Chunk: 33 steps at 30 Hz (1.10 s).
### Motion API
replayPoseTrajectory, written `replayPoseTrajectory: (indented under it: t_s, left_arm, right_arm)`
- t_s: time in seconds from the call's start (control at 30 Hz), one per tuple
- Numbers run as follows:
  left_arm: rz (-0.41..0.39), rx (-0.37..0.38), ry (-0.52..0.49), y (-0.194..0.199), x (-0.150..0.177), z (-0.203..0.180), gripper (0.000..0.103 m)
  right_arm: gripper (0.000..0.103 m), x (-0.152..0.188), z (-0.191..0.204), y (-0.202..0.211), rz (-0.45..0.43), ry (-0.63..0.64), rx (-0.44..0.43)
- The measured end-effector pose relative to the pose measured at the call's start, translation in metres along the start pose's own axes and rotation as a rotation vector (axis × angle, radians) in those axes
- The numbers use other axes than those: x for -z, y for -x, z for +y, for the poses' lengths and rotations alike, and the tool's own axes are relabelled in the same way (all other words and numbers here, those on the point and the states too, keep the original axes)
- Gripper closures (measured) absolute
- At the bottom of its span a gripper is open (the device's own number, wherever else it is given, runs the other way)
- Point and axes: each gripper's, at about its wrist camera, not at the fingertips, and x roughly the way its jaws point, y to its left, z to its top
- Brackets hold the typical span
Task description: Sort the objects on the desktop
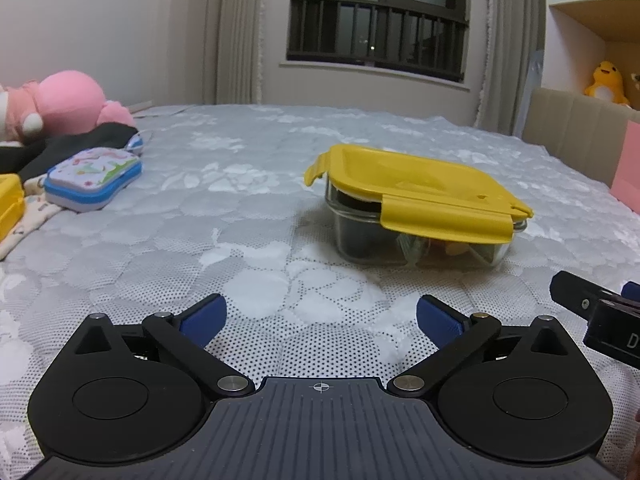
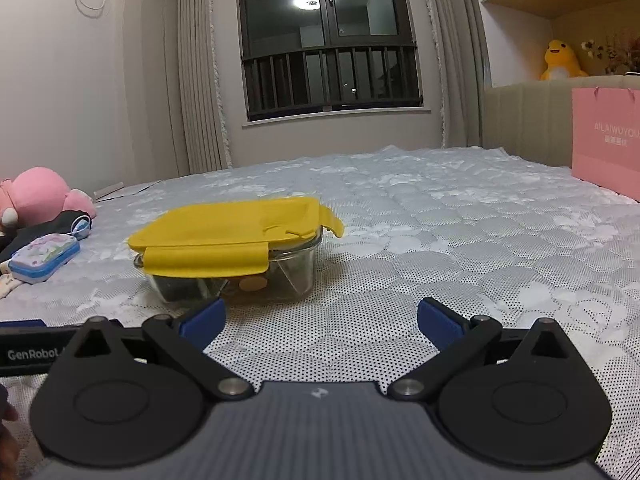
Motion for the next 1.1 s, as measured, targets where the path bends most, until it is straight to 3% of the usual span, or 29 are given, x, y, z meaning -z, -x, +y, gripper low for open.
replayPoseTrajectory:
  t_s: [0.33,1.1]
  left_arm:
    - [0.002,-0.018,-0.054,-0.001,0.002,-0.008,0.0]
    - [0.06,0.009,-0.026,-0.012,0.003,-0.009,0.0]
  right_arm:
    - [0.0,0.001,-0.002,-0.003,0.015,-0.001,-0.009]
    - [0.0,0.003,-0.005,-0.009,0.036,0.006,-0.013]
